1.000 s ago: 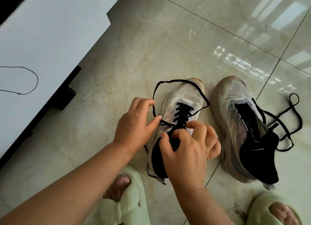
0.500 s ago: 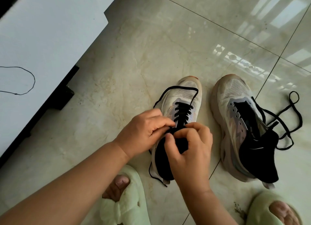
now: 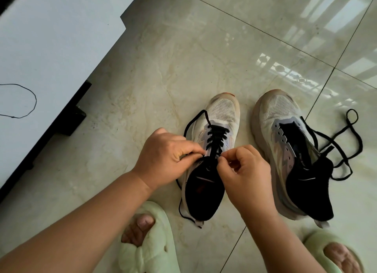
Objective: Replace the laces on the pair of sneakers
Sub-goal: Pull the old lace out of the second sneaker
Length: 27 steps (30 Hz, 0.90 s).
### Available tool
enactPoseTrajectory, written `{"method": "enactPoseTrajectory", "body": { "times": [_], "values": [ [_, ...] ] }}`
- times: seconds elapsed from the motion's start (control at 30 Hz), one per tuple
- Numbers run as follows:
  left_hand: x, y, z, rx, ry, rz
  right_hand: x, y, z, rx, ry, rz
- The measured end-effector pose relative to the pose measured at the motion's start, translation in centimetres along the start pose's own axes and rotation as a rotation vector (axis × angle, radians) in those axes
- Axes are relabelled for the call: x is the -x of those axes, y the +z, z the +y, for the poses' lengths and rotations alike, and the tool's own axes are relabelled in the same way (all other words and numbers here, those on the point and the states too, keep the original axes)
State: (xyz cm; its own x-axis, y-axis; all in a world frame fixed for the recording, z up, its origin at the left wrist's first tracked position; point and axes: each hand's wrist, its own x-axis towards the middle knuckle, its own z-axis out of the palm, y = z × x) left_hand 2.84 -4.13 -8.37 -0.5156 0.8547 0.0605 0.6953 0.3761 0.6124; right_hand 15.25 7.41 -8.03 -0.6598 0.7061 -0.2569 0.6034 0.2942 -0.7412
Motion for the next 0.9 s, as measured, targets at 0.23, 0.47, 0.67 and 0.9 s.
{"method": "enactPoseTrajectory", "body": {
  "times": [0.23,0.47,0.67,0.9],
  "values": [
    [0.7,0.8,0.4,0.039,-0.153,0.084,-1.0,0.0,0.0,0.099,-0.072,-0.114],
    [0.8,1.0,0.6,0.148,-0.259,0.088,-2.6,-1.0,0.5,0.200,-0.265,-0.279],
    [0.6,0.8,0.7,0.120,-0.238,0.020,-2.5,-0.9,0.9,0.057,-0.262,-0.221],
    [0.3,-0.1,-0.4,0.178,-0.117,-0.061,-1.5,-1.8,1.9,0.018,-0.425,-0.247]
  ]
}}
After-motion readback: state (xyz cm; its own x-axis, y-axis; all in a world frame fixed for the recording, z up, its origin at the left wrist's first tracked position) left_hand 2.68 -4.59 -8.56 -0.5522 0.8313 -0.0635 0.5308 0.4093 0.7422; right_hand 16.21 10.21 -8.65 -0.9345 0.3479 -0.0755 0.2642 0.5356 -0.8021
